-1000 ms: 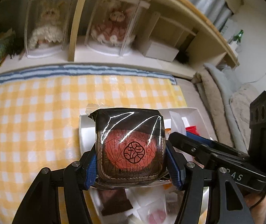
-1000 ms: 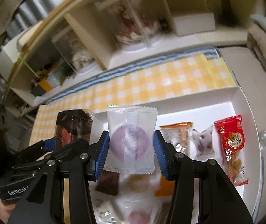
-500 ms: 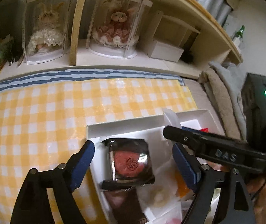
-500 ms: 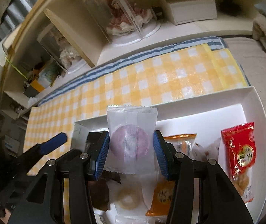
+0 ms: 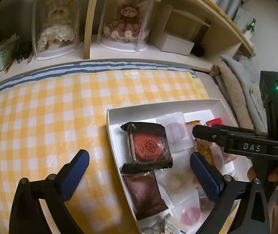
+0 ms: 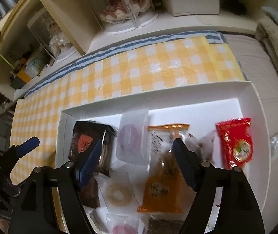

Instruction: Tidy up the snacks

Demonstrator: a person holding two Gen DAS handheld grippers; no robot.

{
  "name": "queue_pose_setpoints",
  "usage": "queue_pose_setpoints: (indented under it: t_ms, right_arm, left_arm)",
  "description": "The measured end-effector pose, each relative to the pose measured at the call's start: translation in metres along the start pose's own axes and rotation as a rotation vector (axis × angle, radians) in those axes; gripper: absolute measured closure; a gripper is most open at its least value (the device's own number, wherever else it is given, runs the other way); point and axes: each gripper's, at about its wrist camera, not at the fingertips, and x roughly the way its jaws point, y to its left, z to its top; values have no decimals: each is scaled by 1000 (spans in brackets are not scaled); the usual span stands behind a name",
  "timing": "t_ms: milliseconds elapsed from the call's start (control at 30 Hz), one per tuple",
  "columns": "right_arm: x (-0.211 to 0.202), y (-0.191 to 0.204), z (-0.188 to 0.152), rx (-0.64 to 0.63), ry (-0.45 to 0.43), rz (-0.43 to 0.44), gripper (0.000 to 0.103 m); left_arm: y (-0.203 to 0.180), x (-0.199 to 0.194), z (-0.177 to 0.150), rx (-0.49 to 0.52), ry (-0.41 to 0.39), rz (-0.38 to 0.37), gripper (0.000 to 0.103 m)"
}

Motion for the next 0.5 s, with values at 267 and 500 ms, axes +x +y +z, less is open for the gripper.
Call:
queue_pose_setpoints:
  t_ms: [267, 500]
  right_arm:
    - [-36, -1, -12, -31, -52, -24, 0]
    - [-83, 11, -26, -66, -117, -15, 0]
  left_arm:
    - [-12, -41, -10, 23, -28, 25, 0]
    - [-25, -86, -18, 25, -63, 14, 0]
